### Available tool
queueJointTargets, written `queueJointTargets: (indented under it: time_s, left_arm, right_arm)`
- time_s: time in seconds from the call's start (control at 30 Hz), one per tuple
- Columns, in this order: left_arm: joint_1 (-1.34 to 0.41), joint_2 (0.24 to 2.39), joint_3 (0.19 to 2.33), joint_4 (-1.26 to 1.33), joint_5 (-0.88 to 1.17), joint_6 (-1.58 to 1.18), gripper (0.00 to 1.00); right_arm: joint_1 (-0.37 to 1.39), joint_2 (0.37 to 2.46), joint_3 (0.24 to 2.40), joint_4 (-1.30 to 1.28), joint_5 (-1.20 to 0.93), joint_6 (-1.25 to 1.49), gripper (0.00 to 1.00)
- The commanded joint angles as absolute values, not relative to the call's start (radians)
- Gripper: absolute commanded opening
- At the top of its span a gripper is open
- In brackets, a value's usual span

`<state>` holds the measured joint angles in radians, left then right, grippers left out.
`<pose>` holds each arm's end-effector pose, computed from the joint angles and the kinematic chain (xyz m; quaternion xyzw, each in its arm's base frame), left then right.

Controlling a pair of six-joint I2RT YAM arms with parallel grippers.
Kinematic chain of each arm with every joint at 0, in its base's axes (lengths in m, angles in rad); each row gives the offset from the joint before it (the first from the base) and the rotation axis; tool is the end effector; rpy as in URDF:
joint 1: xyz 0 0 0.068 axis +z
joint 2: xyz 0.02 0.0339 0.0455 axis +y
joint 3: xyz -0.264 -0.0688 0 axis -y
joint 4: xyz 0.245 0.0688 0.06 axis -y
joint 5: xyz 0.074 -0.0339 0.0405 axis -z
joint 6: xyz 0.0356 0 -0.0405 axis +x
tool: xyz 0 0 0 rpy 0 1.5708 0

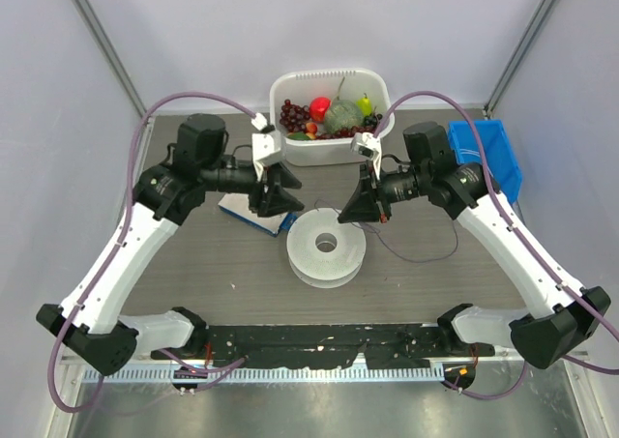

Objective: Wrap the cables

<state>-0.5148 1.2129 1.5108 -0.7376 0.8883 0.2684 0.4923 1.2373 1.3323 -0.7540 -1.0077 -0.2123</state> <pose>0.1878 -0.1380 0.4490 0.5038 0.6168 -0.4195 0.4356 0.2020 0.1425 0.3890 -0.4708 0.6647 0.4830 0.3213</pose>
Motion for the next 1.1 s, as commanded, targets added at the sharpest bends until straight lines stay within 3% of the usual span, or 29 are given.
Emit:
queueJointTargets:
  time_s: [0.0, 0.33, 0.6, 0.7, 0.8, 1.07]
  left_arm:
    - [-0.598, 1.215, 1.459, -0.706, 0.821, 0.366, 0.52]
    - [-0.634, 1.209, 1.391, -0.652, 0.847, 0.385, 0.29]
    - [-0.661, 1.212, 1.373, -0.629, 0.827, 0.364, 0.27]
    - [-0.663, 1.21, 1.37, -0.62, 0.828, 0.351, 0.17]
    - [-0.664, 1.197, 1.361, -0.595, 0.828, 0.33, 0.0]
    - [-0.661, 1.111, 1.276, -0.341, 0.822, 0.051, 0.0]
  right_arm:
    - [0.515, 1.229, 1.393, -0.782, -1.042, -0.245, 0.01]
    - [0.546, 1.22, 1.399, -0.788, -1.037, -0.235, 0.01]
    - [0.552, 1.223, 1.404, -0.782, -1.034, -0.232, 0.01]
    - [0.552, 1.221, 1.399, -0.784, -1.031, -0.235, 0.01]
    - [0.552, 1.216, 1.394, -0.788, -1.022, -0.238, 0.01]
    - [0.552, 1.219, 1.373, -0.769, -0.979, -0.23, 0.01]
